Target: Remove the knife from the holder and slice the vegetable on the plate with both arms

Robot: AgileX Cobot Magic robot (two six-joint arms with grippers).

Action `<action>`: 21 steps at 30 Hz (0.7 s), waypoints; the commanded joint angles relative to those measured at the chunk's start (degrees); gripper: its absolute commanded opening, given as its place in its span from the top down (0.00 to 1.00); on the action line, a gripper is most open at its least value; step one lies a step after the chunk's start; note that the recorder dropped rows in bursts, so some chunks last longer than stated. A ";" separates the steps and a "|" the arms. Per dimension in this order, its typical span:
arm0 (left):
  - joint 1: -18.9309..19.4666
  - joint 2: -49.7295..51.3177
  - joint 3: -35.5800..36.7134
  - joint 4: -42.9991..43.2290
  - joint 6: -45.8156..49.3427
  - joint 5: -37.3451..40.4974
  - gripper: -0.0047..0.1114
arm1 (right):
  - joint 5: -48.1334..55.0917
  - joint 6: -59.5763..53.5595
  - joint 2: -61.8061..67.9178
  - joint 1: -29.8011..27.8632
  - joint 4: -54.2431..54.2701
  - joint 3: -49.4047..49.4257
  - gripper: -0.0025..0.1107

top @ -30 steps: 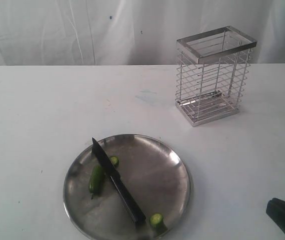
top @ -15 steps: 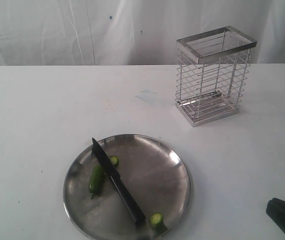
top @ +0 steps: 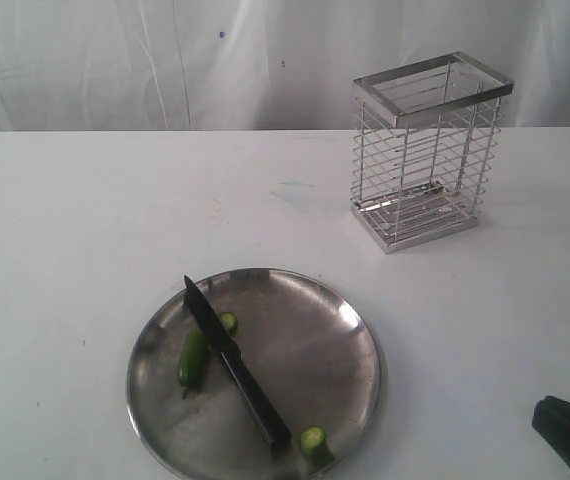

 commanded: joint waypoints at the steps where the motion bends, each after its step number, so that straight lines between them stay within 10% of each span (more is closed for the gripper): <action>1: -0.22 -0.31 0.38 -0.02 -0.33 -0.11 0.72 | -0.44 -0.10 0.07 -0.42 -0.27 0.33 0.98; 11: -0.22 -0.31 0.38 -0.02 -0.33 -0.11 0.72 | -0.44 -0.10 -1.44 -0.64 -0.28 0.33 0.98; 21: -0.22 -0.31 0.38 -0.02 -0.33 -0.11 0.72 | -0.44 -0.10 -2.73 -19.15 -0.28 0.33 0.98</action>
